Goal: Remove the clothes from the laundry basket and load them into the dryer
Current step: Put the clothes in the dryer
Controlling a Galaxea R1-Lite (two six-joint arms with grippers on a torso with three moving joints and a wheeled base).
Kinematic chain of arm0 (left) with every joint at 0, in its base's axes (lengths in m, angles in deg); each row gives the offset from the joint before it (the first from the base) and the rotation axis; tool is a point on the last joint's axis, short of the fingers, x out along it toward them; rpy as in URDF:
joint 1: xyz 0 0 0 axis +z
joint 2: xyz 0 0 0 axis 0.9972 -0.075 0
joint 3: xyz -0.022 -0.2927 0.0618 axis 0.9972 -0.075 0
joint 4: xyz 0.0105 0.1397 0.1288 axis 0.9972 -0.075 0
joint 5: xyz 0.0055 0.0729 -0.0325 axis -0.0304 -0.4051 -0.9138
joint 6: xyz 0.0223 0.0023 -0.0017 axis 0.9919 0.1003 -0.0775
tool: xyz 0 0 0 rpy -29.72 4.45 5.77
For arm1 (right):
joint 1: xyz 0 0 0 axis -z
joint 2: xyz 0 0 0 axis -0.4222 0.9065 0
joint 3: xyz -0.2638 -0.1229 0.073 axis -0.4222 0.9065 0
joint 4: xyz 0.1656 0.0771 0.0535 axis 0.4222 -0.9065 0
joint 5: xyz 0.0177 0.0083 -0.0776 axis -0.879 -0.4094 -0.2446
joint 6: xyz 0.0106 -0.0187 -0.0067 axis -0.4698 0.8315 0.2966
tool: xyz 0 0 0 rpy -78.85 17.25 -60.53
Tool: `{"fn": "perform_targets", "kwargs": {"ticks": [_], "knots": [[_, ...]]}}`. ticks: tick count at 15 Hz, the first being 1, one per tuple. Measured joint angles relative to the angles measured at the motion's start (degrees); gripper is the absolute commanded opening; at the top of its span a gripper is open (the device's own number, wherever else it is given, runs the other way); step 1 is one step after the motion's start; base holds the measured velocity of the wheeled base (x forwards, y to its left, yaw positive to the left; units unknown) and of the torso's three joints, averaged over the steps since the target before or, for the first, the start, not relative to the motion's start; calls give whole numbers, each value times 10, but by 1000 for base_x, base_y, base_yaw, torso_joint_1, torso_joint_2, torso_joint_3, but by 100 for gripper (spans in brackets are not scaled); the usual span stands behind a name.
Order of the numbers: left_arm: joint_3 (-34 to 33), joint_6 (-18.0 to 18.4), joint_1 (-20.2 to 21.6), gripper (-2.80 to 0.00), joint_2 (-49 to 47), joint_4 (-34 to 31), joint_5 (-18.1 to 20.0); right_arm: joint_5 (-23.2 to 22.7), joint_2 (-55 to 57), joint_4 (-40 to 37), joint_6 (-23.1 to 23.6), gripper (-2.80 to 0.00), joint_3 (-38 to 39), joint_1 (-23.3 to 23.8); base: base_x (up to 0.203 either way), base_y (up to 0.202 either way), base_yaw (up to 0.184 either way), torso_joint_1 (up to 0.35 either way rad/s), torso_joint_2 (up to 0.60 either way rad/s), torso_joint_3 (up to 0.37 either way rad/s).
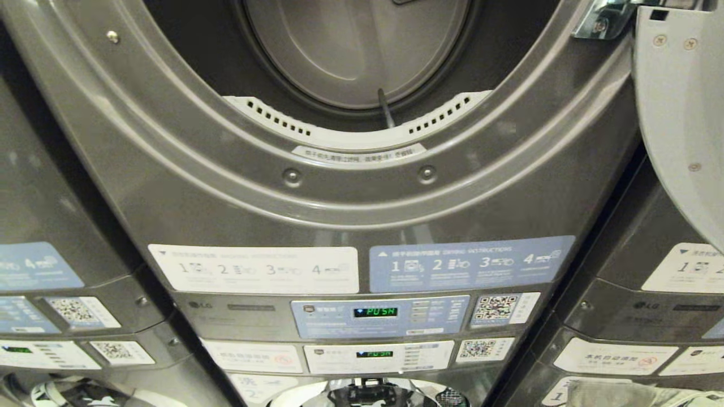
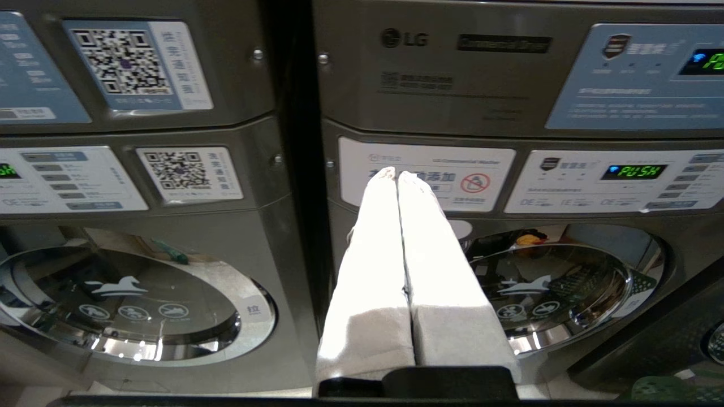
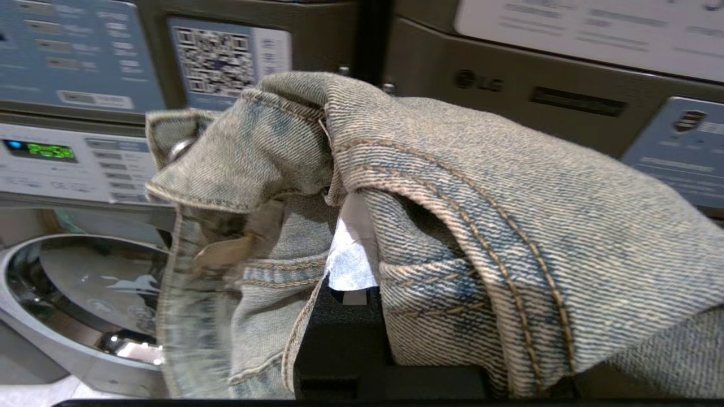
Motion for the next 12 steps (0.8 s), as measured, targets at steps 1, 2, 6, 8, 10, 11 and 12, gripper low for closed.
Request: {"fn": "perform_targets", "kwargs": {"ticks": [1,2,6,8,10,11,12], "knots": [[0,0,0,-280,0,0,0,0,0,0,2,-280,0,0,0,200,1,2,7,-2],[0,0,0,-280,0,0,0,0,0,0,3,-280,0,0,0,200,-2,2,1,4],[0,0,0,-280,0,0,0,-1,0,0,4,-280,0,0,0,196,-2,3,4,3],[0,0,0,-280,0,0,0,-1,0,0,4,-280,0,0,0,195,-3,7,3,-1],[0,0,0,-280,0,0,0,-2,0,1,4,-280,0,0,0,195,-1,0,4,3],[0,0,0,-280,0,0,0,-3,0,0,4,-280,0,0,0,194,-2,2,1,5],[0,0,0,-280,0,0,0,-3,0,0,4,-280,0,0,0,191,-3,-4,4,2]]}}
